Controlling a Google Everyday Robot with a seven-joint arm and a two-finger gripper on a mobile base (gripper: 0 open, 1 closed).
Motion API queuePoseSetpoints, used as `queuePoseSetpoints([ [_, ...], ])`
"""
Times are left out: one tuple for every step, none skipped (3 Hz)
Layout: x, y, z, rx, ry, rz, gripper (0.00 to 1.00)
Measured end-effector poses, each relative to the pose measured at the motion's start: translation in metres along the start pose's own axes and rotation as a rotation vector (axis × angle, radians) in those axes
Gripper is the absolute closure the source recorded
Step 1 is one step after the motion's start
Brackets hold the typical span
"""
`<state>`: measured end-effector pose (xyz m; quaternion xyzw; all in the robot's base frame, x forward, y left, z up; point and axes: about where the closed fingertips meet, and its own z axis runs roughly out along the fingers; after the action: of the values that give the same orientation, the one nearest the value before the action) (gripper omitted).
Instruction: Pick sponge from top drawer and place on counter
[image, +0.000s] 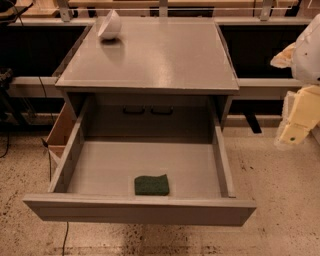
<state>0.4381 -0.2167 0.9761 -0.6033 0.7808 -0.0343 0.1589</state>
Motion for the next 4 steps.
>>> queuePoseSetpoints([
  [0.000, 0.000, 0.000, 0.000, 0.000, 0.000, 0.00],
  [-0.011, 0.004, 0.031, -0.022, -0.062, -0.060, 0.00],
  [-0.051, 0.004, 0.111, -0.097, -0.227, -0.178, 0.00],
  [-0.084, -0.002, 0.163, -0.152, -0.334, -0.241, 0.00],
])
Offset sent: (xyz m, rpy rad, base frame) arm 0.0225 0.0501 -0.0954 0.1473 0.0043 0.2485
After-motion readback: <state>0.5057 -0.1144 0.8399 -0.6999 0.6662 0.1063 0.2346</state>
